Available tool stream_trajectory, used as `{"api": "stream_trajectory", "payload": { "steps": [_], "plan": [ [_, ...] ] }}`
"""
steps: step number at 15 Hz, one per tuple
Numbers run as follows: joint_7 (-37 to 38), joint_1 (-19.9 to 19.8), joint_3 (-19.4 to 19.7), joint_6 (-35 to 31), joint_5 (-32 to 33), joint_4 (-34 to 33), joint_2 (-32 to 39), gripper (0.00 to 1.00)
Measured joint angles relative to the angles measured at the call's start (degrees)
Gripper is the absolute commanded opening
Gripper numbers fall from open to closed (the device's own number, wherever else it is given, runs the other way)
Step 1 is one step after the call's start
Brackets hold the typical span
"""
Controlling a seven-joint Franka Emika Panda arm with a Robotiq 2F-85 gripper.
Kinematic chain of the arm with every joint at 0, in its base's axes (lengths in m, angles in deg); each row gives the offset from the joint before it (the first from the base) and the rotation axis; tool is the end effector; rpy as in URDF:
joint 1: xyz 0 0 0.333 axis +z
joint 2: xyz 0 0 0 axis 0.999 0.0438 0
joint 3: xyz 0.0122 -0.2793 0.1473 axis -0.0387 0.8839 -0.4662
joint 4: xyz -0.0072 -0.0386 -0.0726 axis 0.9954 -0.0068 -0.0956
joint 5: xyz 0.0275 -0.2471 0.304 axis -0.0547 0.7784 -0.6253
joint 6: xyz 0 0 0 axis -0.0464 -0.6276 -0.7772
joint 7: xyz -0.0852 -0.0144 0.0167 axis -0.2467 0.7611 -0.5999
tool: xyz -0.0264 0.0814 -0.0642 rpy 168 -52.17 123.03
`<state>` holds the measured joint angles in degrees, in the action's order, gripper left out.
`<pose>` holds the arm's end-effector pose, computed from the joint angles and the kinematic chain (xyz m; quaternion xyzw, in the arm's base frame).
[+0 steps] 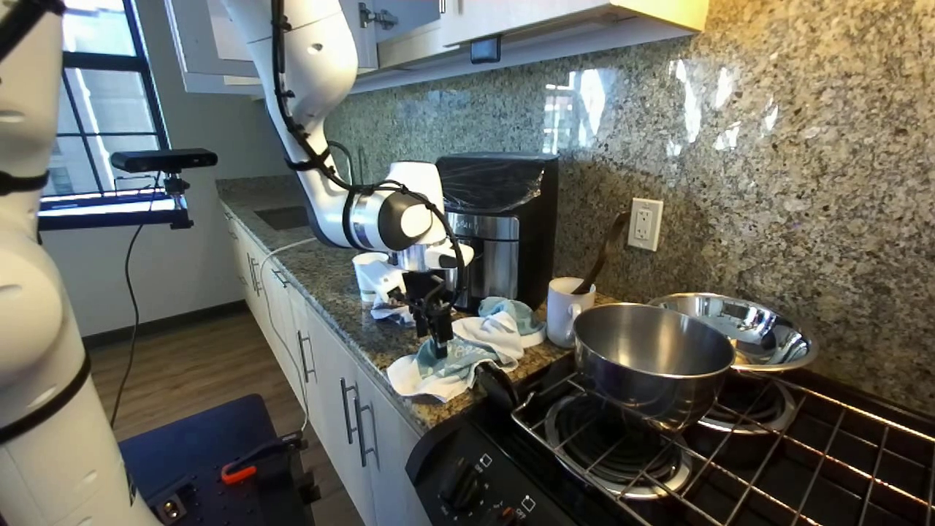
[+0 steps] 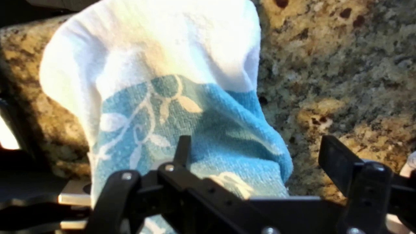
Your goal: Pick up the towel and wipe the countertop with it.
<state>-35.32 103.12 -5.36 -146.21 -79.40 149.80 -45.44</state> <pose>0.4771 0.1319 0.1918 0.9963 -0.0776 0.0270 0.0237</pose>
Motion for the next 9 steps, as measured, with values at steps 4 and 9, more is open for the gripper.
{"api": "stream_trajectory", "payload": {
  "steps": [4,9],
  "plan": [
    [1.6,1.4,1.5,0.0,0.9,0.0,0.0,0.43],
    [4.5,2.2,2.6,0.0,3.8,0.1,0.0,0.05]
  ]
}}
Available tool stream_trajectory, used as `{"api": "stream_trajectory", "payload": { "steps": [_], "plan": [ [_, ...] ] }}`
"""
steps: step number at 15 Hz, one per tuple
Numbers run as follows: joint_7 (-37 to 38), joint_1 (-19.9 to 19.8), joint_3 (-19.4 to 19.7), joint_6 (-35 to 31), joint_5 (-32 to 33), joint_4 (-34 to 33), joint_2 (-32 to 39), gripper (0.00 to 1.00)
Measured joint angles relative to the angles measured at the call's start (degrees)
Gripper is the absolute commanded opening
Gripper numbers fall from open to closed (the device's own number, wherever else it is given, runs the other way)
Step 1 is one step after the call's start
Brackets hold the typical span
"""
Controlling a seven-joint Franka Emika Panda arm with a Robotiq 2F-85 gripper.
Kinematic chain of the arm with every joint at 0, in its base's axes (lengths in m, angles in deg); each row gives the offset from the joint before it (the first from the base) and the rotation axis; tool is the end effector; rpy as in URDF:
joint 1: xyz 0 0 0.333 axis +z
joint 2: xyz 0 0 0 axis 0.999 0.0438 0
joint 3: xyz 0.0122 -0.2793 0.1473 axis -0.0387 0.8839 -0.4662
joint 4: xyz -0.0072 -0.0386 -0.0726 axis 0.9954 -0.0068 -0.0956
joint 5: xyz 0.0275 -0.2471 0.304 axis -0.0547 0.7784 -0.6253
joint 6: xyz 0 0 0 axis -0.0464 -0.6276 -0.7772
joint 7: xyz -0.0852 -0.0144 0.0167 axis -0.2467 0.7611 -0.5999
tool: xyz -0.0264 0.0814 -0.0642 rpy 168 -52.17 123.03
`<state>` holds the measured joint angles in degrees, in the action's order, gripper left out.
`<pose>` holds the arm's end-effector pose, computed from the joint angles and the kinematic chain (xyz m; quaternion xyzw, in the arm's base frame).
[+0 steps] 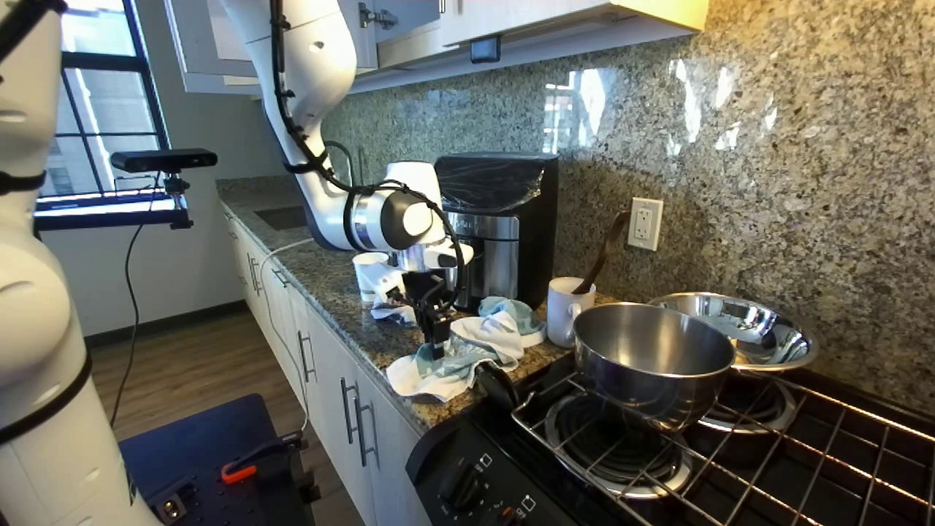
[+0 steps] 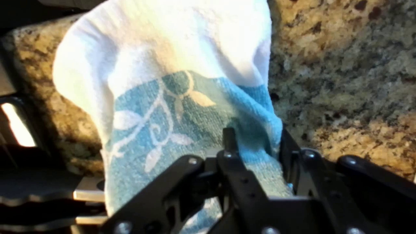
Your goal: Pick up the towel and wipe the countertop with it.
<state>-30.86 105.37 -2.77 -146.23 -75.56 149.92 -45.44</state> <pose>0.4762 0.1305 0.1911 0.9947 -0.0875 0.0351 0.0411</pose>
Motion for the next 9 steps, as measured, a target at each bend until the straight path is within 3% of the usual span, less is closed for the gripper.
{"api": "stream_trajectory", "payload": {
  "steps": [3,9],
  "plan": [
    [0.1,0.1,-0.1,0.0,0.1,0.0,0.0,0.00],
    [-3.6,-1.6,-3.0,0.5,-5.0,0.6,-3.2,0.03]
  ]
}}
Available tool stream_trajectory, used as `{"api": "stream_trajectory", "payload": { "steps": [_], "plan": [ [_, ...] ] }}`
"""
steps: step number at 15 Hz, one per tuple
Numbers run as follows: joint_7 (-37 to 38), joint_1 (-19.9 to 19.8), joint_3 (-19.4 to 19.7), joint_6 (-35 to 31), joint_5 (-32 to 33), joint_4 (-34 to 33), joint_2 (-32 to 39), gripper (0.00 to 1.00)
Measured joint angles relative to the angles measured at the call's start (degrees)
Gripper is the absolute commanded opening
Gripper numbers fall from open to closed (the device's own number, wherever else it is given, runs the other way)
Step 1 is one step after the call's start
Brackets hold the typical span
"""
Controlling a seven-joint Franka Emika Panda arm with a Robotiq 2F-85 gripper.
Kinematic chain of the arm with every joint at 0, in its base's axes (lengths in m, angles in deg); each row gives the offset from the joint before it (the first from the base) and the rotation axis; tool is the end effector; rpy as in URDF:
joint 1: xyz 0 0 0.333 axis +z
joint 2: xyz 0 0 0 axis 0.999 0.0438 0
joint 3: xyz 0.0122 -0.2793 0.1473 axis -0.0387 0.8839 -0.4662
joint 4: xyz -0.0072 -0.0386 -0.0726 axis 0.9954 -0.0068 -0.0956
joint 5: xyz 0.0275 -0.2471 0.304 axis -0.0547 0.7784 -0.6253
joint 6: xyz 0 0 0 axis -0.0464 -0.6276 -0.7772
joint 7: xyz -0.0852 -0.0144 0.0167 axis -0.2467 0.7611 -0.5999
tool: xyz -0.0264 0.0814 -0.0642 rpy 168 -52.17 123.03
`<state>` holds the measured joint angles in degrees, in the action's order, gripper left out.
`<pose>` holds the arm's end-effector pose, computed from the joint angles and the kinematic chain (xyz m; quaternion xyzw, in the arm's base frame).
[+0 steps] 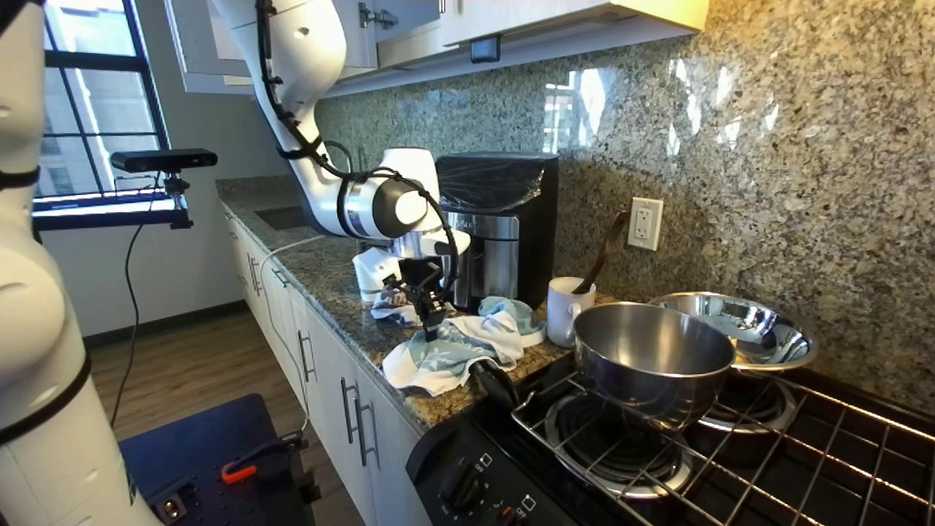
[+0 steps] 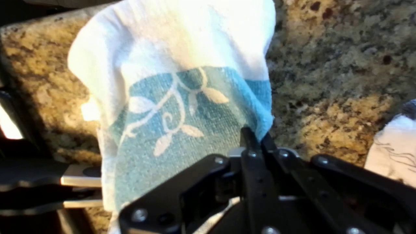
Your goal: Pick up the towel and wipe the countertop with it.
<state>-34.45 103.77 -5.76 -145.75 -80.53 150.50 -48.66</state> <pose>0.4762 0.1404 0.2149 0.9953 -0.0859 0.0424 0.0126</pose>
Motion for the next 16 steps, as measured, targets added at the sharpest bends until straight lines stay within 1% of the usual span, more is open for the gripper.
{"api": "stream_trajectory", "payload": {
  "steps": [6,8,13,16],
  "plan": [
    [-13.8,-4.5,-6.6,4.8,-16.0,1.6,-6.4,0.03],
    [-15.7,-4.7,-7.6,6.1,-17.8,2.0,-8.2,0.03],
    [-16.6,-4.5,-9.5,9.0,-18.0,3.1,-13.4,0.03],
    [-20.8,-4.1,-11.0,10.8,-21.0,3.1,-15.3,0.03]
  ]
}}
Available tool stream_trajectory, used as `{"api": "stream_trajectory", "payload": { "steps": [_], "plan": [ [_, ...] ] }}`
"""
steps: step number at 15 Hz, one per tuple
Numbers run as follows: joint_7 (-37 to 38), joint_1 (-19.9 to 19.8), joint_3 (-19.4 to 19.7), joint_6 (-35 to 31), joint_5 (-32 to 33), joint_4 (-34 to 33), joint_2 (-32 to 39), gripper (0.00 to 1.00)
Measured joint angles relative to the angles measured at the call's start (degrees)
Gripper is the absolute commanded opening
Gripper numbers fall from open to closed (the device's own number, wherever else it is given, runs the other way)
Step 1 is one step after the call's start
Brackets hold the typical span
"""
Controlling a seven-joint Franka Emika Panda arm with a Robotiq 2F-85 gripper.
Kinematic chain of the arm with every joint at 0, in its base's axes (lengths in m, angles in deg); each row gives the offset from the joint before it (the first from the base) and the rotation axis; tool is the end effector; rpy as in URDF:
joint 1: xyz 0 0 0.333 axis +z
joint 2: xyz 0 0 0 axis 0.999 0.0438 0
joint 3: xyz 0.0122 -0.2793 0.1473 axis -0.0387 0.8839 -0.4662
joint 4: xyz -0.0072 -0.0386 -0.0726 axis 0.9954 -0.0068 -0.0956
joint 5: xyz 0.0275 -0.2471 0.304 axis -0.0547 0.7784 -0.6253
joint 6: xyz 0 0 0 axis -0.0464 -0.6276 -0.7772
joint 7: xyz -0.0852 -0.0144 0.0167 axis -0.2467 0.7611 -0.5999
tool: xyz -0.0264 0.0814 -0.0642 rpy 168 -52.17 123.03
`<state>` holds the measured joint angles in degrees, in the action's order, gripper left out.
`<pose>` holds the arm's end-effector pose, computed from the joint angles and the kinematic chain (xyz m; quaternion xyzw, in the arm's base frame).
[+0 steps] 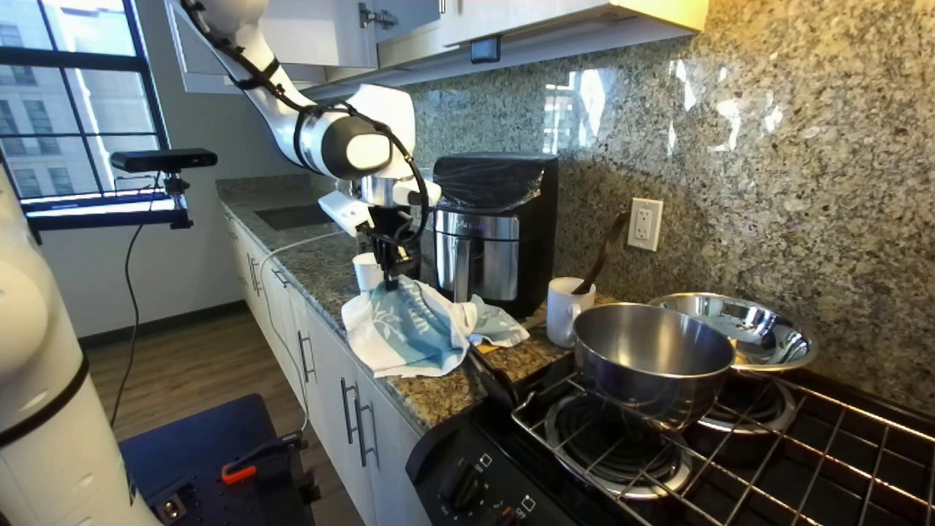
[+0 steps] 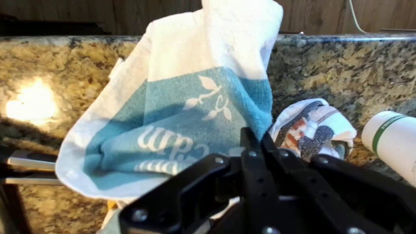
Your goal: Pick up the towel and wipe the countertop with it.
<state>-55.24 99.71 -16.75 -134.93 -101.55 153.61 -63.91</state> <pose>0.4404 0.1813 0.3062 -0.9968 -0.0012 -0.0229 0.0771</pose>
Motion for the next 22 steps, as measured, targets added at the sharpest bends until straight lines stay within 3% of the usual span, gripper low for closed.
{"api": "stream_trajectory", "payload": {
  "steps": [4,9,15,18,22],
  "plan": [
    [-5.5,1.7,-1.7,1.6,-4.0,-0.1,-0.7,0.03],
    [-6.2,2.7,-3.4,1.7,-3.6,-0.1,0.4,0.03],
    [-6.1,2.7,-3.5,-4.5,-1.7,0.3,8.9,0.03],
    [-4.7,2.6,-2.5,-8.8,1.6,0.3,13.4,0.03],
    [5.3,2.9,4.1,-10.5,13.0,0.3,15.3,0.03]
  ]
}}
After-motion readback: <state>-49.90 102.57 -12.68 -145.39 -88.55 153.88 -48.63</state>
